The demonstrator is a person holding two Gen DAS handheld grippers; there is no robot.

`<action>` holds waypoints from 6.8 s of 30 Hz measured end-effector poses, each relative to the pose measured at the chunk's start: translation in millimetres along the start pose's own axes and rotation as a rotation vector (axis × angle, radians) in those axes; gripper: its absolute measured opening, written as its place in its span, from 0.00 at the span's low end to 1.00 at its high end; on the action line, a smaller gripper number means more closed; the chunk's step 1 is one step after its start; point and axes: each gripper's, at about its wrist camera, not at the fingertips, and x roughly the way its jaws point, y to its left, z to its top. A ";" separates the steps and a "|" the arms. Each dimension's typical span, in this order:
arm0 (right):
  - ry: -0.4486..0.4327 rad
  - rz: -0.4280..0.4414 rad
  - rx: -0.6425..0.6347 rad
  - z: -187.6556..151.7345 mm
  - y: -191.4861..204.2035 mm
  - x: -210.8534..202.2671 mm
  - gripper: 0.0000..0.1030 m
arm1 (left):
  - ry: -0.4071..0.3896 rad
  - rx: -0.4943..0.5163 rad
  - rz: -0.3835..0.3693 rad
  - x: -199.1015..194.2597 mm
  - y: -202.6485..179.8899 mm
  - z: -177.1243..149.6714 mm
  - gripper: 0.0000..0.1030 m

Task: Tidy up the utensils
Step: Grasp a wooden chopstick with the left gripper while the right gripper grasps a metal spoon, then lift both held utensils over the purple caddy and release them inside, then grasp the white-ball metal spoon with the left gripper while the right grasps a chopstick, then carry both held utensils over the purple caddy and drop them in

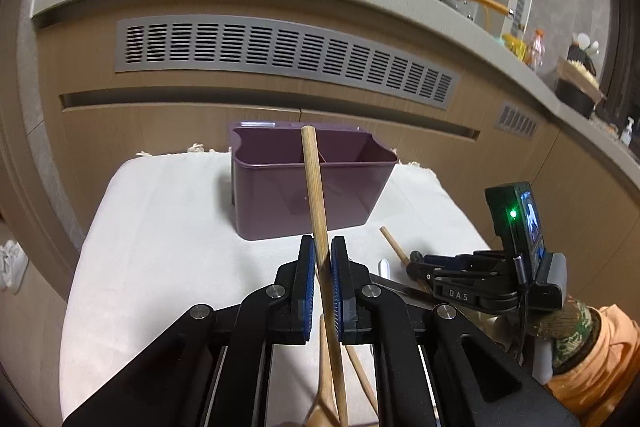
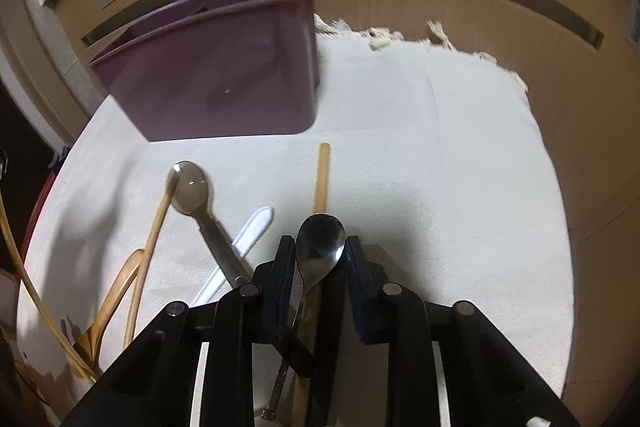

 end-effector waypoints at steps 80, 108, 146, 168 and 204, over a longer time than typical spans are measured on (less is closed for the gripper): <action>-0.893 0.199 -0.194 135.8 43.2 -266.4 0.30 | -0.439 0.174 0.063 -102.1 -69.1 173.8 0.07; -0.440 0.115 -0.134 118.0 23.7 -18.9 0.73 | -0.058 -0.024 0.120 97.9 40.3 111.6 0.59; -0.138 0.014 -0.156 -78.8 0.7 -69.9 0.61 | 0.359 0.087 -0.110 17.0 -80.3 -88.4 0.44; -0.213 0.012 -0.083 -100.9 -15.9 -72.6 0.73 | 0.265 0.096 0.099 -5.4 -84.3 -75.8 0.22; -0.002 0.026 -0.078 8.5 -0.3 13.6 0.10 | -0.060 -0.008 0.121 -60.4 -11.8 -24.1 0.22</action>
